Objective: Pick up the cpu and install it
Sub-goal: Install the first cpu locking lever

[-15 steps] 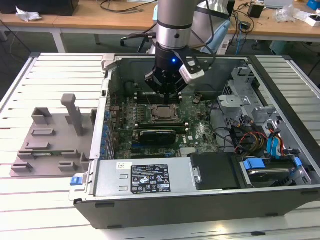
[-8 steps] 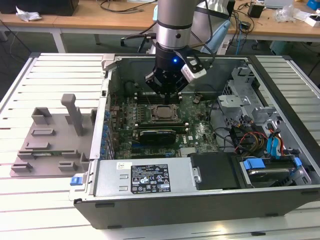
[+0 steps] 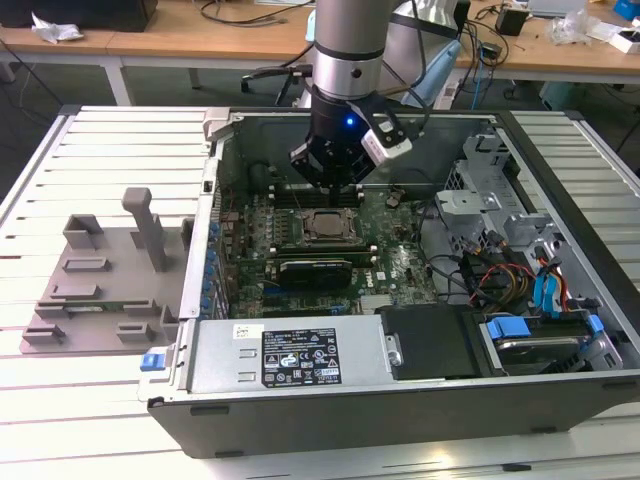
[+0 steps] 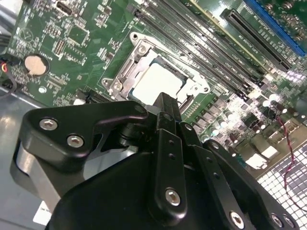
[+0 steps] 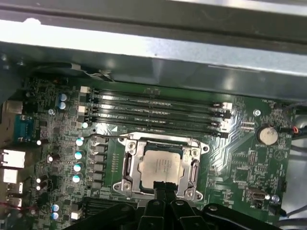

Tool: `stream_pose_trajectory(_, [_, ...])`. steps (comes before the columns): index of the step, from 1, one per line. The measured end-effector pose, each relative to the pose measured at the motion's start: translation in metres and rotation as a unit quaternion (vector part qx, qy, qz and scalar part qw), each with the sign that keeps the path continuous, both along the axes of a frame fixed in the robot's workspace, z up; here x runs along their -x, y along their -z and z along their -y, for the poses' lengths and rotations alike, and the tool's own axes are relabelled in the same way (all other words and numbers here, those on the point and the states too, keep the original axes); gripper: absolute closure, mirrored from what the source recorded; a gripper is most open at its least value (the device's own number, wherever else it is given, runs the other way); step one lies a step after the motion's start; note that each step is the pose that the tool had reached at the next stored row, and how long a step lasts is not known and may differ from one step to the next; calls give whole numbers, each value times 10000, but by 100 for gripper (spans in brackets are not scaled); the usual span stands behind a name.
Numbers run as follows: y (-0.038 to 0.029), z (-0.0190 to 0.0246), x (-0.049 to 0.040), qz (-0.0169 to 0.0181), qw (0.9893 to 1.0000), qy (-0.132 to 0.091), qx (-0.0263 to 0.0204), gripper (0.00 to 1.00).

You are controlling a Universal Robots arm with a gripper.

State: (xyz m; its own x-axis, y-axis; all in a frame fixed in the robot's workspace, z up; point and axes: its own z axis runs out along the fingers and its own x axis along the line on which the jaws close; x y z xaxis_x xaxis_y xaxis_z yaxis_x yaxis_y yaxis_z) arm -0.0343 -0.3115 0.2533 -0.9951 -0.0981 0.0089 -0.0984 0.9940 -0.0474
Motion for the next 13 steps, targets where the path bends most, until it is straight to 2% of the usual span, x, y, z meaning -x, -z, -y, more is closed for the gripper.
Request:
stream_pose_trajectory(2, [1,0,-1,0,10000,76,34,89])
stream_pose_trajectory(9, [-2,0,10,0,10000,80,36,89])
stream_pose_trajectory(11, [-71,0,11,4,10000,79,41,89])
stream_pose_trajectory(12, [-141,0,11,3,10000,80,45,89])
stream_pose_trajectory(13, [-172,0,12,3,10000,80,46,89])
